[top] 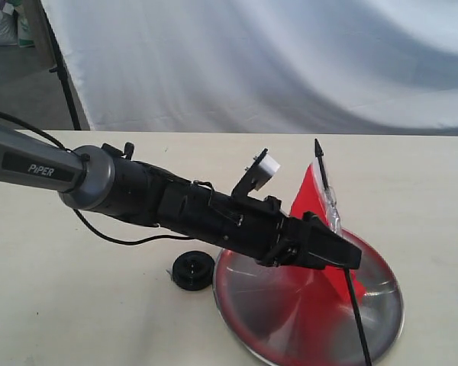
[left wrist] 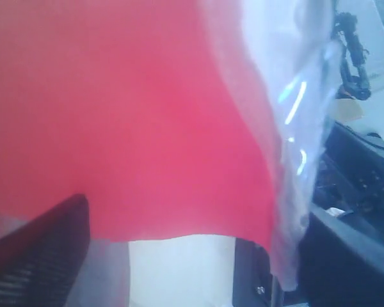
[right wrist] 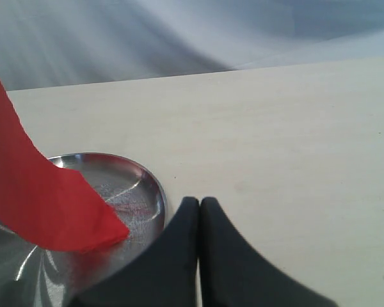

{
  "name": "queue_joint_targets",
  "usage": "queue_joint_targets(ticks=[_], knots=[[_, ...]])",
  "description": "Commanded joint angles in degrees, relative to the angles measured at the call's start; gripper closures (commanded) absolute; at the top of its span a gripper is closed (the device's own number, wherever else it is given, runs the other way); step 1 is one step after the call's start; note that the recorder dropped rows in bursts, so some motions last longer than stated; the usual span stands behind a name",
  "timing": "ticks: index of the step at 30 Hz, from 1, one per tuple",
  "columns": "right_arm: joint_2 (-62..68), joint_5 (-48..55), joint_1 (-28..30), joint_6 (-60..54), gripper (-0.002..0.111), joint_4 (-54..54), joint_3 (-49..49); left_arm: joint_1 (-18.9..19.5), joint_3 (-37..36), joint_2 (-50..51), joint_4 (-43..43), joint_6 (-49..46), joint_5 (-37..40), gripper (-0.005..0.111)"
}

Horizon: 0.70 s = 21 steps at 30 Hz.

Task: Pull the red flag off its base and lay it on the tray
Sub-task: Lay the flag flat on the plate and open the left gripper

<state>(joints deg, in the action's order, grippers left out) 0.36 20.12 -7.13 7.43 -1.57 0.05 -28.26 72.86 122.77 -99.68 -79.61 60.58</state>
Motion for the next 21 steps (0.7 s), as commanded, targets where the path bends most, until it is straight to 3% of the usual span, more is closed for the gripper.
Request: queue_joint_targets(ticks=[1,5,7,9,11,13,15,18,21], knots=[[-0.36,-0.24,0.12,-0.1,0.109,-0.43,-0.05,0.06,0.27,-0.27,-0.26,-0.94,5.16,0.03],[-0.36,-0.24,0.12,-0.1,0.109,-0.43,-0.05,0.74,1.7,-0.27,-0.26,-3.06,9.38,0.03],[-0.36,-0.24,0.12,-0.1,0.109,-0.43,-0.05,0.74,1.82,0.18,-0.26,-3.77,1.74,0.029],[-0.36,-0.24,0.12,-0.1,0.109,-0.43,-0.05,0.74,1.82,1.18,-0.26,5.53,-4.32,0.03],[-0.36,-0.24,0.12,-0.1,0.109,-0.43,-0.05,1.18,1.82,1.46,-0.26,11.49,-4.18,0.031],[-0.36,-0.24,0.12,-0.1,0.109,-0.43,-0.05,1.36,1.82,1.16,-0.26,7.61,-3.33,0.033],[-0.36,-0.24,0.12,-0.1,0.109,-0.43,-0.05,1.18,1.82,0.9,-0.26,-2.79,-6.32,0.033],[-0.36,-0.24,0.12,-0.1,0.109,-0.43,-0.05,1.01,1.82,1.43,-0.26,1.78,-8.08,0.033],[-0.36,-0.24,0.12,-0.1,0.109,-0.43,-0.05,1.22,1.82,1.32,-0.26,0.6,-4.93,0.033]])
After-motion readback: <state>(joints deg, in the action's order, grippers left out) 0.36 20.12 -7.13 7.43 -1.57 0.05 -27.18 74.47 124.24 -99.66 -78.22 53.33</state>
